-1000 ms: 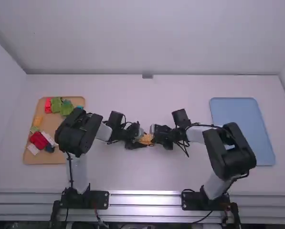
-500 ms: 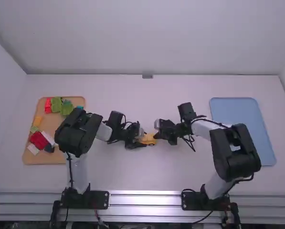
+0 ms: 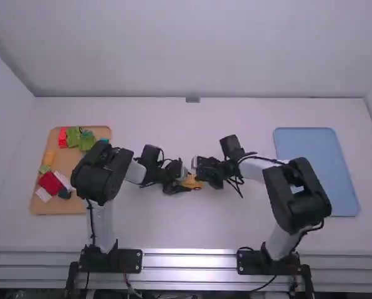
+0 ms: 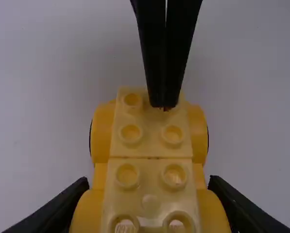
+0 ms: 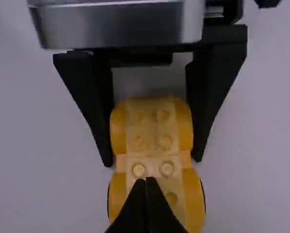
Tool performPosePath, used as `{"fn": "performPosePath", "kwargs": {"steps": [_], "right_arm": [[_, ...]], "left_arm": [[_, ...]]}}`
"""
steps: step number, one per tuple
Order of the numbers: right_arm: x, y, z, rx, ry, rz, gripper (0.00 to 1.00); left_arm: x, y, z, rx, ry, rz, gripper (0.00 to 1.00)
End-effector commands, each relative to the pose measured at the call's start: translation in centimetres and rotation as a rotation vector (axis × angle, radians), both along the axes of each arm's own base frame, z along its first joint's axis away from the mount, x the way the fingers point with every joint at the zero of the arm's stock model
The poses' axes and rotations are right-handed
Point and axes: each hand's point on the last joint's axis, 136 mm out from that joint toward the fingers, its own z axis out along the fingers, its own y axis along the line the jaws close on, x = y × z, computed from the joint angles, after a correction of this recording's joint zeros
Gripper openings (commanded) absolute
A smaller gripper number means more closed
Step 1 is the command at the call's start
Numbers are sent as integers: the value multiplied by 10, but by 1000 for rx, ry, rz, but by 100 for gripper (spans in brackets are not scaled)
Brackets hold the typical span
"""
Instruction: Assemble lego blocks to make yellow taxi
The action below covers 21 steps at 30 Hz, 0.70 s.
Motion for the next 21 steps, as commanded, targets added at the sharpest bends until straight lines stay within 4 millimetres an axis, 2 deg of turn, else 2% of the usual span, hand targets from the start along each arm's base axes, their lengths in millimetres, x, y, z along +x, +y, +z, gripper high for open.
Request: {"fn": "performPosePath", "kwargs": {"steps": [1,5,10,13,16,18,19,20,21], "right_arm": [[-2,-5,-18,-92,31,-41,0],[-4,-5,-22,-124,36,-49,0],[-4,-20,-42,-236,88,-138,0],[-7,-21,-51,-244,114,-135,0],[-4,-8,-36,-128,109,-99,0],[6,8,1,58,51,-20,0],[12,11,19,131,22,-3,8],[14,11,25,152,14,2,10],[23,10,49,227,-24,5,18]], "left_arm": [[-3,13,-27,114,64,74,37],[-3,13,-27,114,67,77,36],[-3,13,-27,114,67,76,36],[-3,13,-27,114,66,76,36],[-3,13,-27,114,66,76,37],[-2,13,-26,112,62,77,40],[-2,13,-26,111,59,77,41],[-1,13,-26,110,57,77,41],[1,12,-25,107,47,78,43]]}}
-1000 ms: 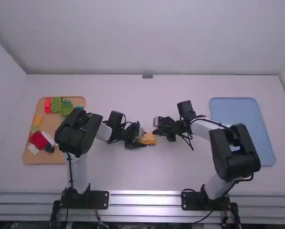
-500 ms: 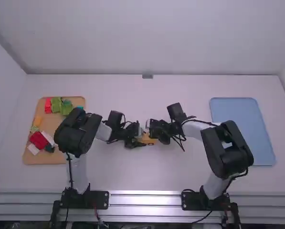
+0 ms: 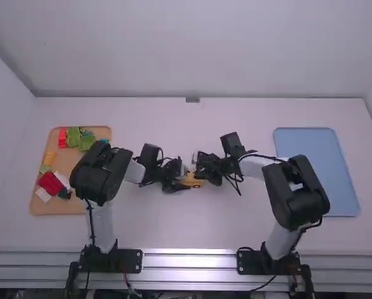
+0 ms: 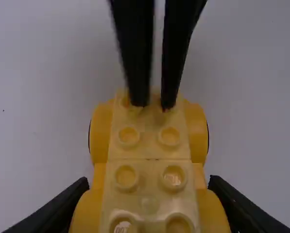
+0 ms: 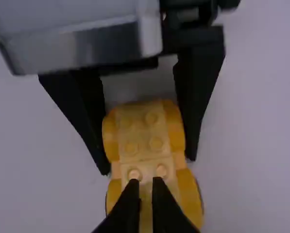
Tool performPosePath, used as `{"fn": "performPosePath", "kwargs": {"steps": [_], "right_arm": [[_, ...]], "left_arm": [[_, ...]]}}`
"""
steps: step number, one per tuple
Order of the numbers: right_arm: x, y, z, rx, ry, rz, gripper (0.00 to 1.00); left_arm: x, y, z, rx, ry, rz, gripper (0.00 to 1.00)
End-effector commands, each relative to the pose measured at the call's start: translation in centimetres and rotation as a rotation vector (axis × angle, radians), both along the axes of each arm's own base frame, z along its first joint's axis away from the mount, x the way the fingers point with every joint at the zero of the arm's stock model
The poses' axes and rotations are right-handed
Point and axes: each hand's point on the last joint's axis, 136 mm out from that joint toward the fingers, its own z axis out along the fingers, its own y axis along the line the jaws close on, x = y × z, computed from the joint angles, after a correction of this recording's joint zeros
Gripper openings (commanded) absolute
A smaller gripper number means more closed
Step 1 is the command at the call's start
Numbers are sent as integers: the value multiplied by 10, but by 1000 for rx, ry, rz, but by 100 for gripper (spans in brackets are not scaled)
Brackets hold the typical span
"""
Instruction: Assemble lego blocks to make yellow taxi
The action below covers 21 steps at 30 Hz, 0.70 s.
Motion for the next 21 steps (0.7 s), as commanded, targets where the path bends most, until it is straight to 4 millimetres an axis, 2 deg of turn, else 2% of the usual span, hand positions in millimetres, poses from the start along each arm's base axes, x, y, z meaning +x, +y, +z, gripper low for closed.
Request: {"fn": "performPosePath", "kwargs": {"steps": [1,3,4,5,6,7,8,9,10,11,12,14,17,21], "right_arm": [[14,3,54,188,-79,44,21],[28,-1,78,240,-107,25,30],[31,-1,84,252,-112,21,31],[40,-2,98,276,-126,13,39],[43,-2,101,282,-126,10,42],[49,-1,114,303,-129,8,52],[52,1,123,323,-133,11,58],[55,3,134,346,-139,21,64],[56,4,138,356,-148,28,67],[56,8,149,384,-162,54,77],[56,9,150,387,-163,58,79],[57,18,165,409,-181,84,99],[61,27,178,424,-191,88,99],[70,38,198,450,-216,73,99]], "left_arm": [[-6,8,-24,85,58,52,43],[-3,7,-23,82,49,52,45],[-3,7,-23,82,48,53,45],[0,7,-22,81,45,53,52],[0,7,-21,80,45,52,54],[1,6,-20,78,45,51,65],[2,6,-20,80,47,51,77],[4,5,-19,81,53,51,99],[4,5,-19,82,55,52,99],[6,5,-18,83,60,51,99],[6,5,-18,83,61,51,99],[10,4,-13,84,92,66,99],[18,8,4,71,141,122,99],[29,19,42,58,165,187,99]]}}
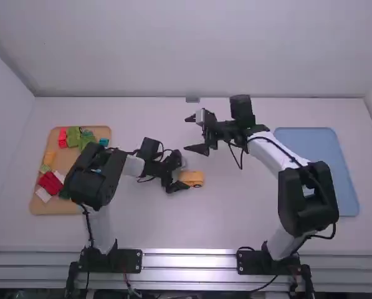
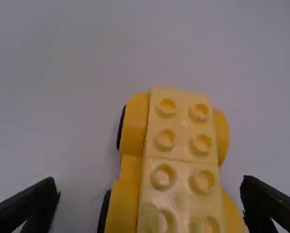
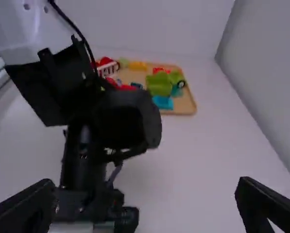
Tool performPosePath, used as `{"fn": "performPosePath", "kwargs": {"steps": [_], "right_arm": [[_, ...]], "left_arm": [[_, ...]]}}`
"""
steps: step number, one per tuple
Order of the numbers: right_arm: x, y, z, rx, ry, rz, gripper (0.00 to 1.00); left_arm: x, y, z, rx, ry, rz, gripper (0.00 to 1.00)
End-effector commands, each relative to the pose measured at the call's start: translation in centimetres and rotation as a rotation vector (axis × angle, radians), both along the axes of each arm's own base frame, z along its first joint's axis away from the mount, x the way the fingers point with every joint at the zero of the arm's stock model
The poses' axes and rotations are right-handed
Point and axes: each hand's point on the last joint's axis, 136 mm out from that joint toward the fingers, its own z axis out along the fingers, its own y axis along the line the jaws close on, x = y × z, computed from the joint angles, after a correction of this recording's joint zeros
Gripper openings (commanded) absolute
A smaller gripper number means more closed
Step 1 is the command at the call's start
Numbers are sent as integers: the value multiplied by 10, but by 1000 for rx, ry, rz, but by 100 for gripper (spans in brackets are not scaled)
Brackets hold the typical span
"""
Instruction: Assemble lego blocks to make yellow taxi
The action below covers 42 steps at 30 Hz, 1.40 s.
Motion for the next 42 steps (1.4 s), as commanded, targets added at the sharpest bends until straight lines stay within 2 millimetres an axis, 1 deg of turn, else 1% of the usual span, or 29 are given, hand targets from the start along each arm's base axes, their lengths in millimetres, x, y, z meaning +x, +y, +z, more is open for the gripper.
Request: {"fn": "performPosePath", "kwargs": {"steps": [1,2,3,4,6,7,9,10,12,14,15,20,21,22,24,25,28,29,30,31,35,36,37,39,42], "right_arm": [[4,5,29,40,26,-13,99],[7,6,35,54,36,-21,99],[7,6,37,58,38,-23,99],[9,8,40,67,42,-27,99],[8,15,48,88,43,-20,99],[7,16,49,90,44,-19,99],[8,24,54,102,42,-27,99],[8,26,55,103,40,-33,99],[11,35,60,109,32,-58,99],[10,37,61,112,29,-60,99],[9,43,64,116,23,-60,99],[13,51,69,105,46,-51,99],[15,52,69,103,50,-51,99],[16,55,69,102,59,-38,99],[13,62,72,111,72,18,99],[13,63,72,113,76,27,99],[18,68,72,118,94,57,99],[17,69,72,120,99,73,99],[15,74,70,125,104,100,99],[15,77,69,127,105,113,99],[13,91,66,124,107,140,99],[12,93,66,125,106,143,99],[10,97,66,123,103,146,99],[8,105,66,117,97,142,99],[7,106,66,118,99,150,99]], "left_arm": [[19,13,38,-1,-26,88,99],[19,20,50,16,-30,111,99],[20,23,52,23,-31,120,99],[20,29,59,39,-36,139,99],[18,46,77,85,-26,212,99],[18,49,80,90,-20,229,99],[20,72,99,119,29,389,99],[20,77,104,123,42,428,99],[17,102,122,151,95,619,99],[16,109,128,159,105,675,99],[12,127,141,181,119,823,99],[-6,178,188,150,89,1231,99],[-11,189,197,132,78,1315,99],[-22,204,210,100,62,1426,99],[-45,223,229,23,54,1588,99],[-50,228,232,6,52,1622,99],[-90,253,251,-88,49,1814,99],[-100,259,253,-97,45,1853,99],[-115,270,258,-112,36,1927,99],[-125,276,260,-126,32,1974,99],[-161,295,272,-141,38,2114,99],[-163,296,272,-139,40,2119,99],[-172,300,277,-131,42,2156,99],[-183,308,286,-111,33,2209,99],[-189,314,295,-90,44,2267,99]]}}
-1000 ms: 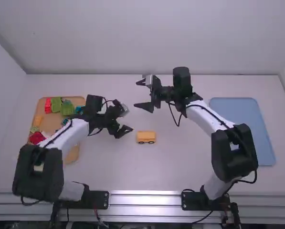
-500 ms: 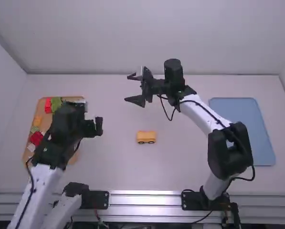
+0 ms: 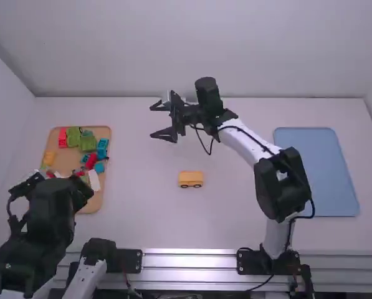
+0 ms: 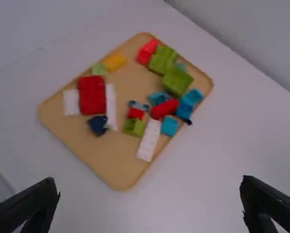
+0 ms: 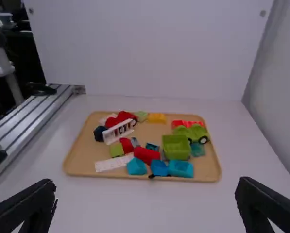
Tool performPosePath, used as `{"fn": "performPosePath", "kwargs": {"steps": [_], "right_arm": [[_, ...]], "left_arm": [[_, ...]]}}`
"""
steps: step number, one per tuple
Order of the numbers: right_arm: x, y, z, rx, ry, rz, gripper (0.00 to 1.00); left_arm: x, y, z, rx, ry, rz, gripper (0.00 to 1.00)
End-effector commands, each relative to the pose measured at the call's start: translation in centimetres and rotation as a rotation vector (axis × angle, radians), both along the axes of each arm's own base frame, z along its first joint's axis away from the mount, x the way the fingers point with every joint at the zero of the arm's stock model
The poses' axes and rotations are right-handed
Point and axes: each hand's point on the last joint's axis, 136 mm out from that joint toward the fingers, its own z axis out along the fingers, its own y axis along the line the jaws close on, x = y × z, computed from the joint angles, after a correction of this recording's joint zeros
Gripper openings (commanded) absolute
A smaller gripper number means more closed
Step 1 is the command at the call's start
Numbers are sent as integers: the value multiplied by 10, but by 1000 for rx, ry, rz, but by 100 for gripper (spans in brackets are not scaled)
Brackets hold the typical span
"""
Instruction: Assemble lego blocks to make yellow taxi
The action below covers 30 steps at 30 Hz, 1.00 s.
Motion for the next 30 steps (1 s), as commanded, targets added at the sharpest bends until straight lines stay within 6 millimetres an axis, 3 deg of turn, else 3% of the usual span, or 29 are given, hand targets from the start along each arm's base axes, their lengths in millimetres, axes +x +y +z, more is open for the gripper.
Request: {"fn": "performPosePath", "kwargs": {"steps": [1,8,15,21,24,27,29,30], "right_arm": [[3,2,14,22,-29,9,99],[-12,-2,19,51,-6,102,100],[24,0,-3,-61,7,-129,99],[31,-16,-4,-193,-37,-282,99],[22,-15,-7,-229,-82,-265,99],[18,-13,-10,-262,-95,-276,99],[17,-7,-11,-280,-112,-296,99],[17,-7,-11,-280,-112,-296,99]], "left_arm": [[-4,15,18,13,-34,135,99],[16,18,42,36,11,164,99],[46,33,41,-2,195,222,99],[104,64,11,-185,326,66,100],[116,88,-10,-267,348,57,99],[130,100,-23,-312,344,10,99],[130,120,-28,-307,342,53,99],[130,120,-28,-307,342,53,99]]}}
